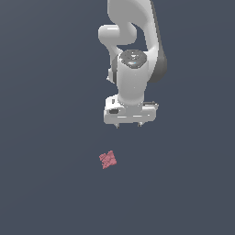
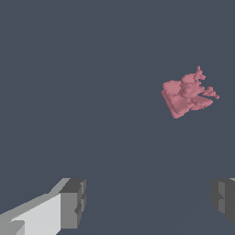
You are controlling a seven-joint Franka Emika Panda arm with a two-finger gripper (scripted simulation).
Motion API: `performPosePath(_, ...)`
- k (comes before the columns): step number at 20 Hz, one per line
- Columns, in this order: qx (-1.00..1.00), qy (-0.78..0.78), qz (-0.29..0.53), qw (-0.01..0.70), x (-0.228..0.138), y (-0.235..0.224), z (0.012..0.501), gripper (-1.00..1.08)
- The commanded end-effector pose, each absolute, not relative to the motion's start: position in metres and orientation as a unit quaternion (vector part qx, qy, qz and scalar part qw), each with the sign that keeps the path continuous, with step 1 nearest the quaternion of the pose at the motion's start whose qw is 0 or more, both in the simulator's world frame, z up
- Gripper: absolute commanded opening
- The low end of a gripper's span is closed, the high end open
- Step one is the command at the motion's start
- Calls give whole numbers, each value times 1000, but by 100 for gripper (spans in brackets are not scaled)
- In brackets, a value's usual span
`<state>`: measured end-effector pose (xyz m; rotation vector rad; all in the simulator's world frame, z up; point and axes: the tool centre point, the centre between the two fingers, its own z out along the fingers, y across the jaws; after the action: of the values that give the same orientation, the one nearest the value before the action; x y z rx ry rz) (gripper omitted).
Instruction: Pick up the object and move it to a goal position.
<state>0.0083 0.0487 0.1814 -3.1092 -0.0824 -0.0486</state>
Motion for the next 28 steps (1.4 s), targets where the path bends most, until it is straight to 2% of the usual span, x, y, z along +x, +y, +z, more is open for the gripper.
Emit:
performPosePath(1,-999,-26,-15,15,8,48,181,100)
performPosePath(13,-998,-68,-13,11,35,30,165,100)
performPosePath(28,-983,-184,-3,2,94,-28,108,100)
